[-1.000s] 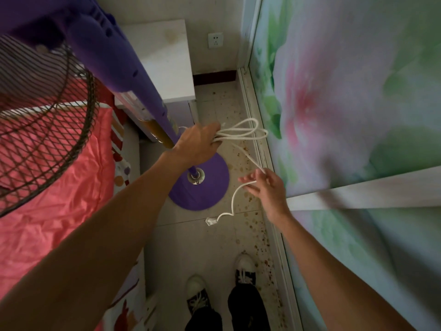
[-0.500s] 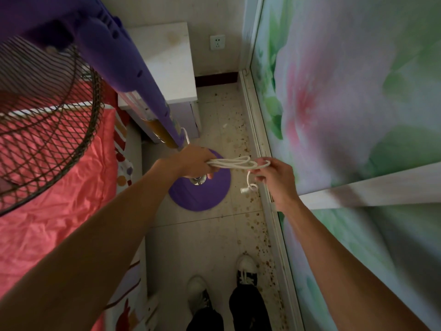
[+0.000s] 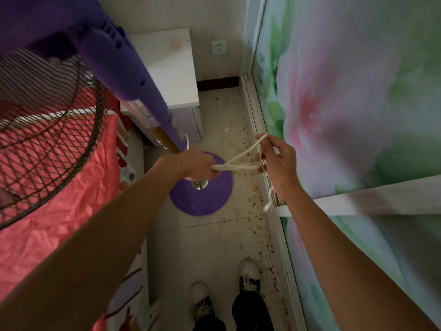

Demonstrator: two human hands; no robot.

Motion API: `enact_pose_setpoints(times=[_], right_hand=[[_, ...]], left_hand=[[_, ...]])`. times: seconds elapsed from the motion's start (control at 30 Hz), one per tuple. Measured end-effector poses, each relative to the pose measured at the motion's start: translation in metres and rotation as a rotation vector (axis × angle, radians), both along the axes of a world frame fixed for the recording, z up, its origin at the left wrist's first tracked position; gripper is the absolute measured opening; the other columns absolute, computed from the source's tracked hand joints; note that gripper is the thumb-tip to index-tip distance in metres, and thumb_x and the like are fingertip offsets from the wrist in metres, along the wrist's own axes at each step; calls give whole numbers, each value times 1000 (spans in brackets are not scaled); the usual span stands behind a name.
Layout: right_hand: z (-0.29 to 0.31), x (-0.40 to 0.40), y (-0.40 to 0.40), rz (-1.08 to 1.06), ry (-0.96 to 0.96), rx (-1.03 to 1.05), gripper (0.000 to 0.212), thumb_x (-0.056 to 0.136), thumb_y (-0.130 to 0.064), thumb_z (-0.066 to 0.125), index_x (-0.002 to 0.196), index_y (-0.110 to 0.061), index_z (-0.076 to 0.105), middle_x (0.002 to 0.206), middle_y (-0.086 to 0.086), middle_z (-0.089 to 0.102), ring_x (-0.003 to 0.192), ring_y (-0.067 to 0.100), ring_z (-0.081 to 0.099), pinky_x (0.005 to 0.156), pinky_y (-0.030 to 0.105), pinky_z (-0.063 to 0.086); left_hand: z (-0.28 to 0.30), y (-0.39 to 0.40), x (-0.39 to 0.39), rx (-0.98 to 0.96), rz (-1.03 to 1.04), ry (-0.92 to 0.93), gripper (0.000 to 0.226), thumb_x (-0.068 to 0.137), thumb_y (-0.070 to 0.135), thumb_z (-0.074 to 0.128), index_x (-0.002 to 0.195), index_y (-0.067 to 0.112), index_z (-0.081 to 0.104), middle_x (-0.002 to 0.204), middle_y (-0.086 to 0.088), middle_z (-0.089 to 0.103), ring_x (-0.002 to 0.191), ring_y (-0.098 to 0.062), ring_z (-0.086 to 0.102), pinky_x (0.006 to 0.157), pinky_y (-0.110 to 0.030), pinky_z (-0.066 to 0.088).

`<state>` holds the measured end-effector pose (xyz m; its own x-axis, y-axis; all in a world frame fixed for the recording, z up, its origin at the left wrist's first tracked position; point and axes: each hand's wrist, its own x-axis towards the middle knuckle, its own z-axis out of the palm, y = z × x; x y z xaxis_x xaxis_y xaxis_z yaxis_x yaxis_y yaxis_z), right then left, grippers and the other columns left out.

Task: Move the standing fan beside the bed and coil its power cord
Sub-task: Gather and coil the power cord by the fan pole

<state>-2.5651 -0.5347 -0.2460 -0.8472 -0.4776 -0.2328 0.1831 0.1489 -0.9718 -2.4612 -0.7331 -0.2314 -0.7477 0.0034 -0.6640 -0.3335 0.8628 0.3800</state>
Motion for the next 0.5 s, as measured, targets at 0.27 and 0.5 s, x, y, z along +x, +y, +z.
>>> enact_pose_setpoints(times=[0.27, 0.5], right_hand=[[-21, -4, -4, 450, 362, 373, 27, 105, -25, 46, 109, -12, 70, 76, 10, 68, 57, 11, 60, 56, 34, 47], [-11, 55, -13, 813, 518, 462, 22, 98, -18, 55, 115, -4, 60, 59, 2, 54, 50, 19, 50, 57, 39, 46]], left_hand=[[-3, 8, 22, 168, 225, 356, 18, 99, 14, 56, 98, 3, 70, 83, -18, 71, 74, -27, 65, 73, -38, 47], [-7, 26, -6, -211, 233, 449, 16, 98, 20, 49, 96, 5, 57, 90, -16, 70, 82, -37, 65, 77, -42, 43]])
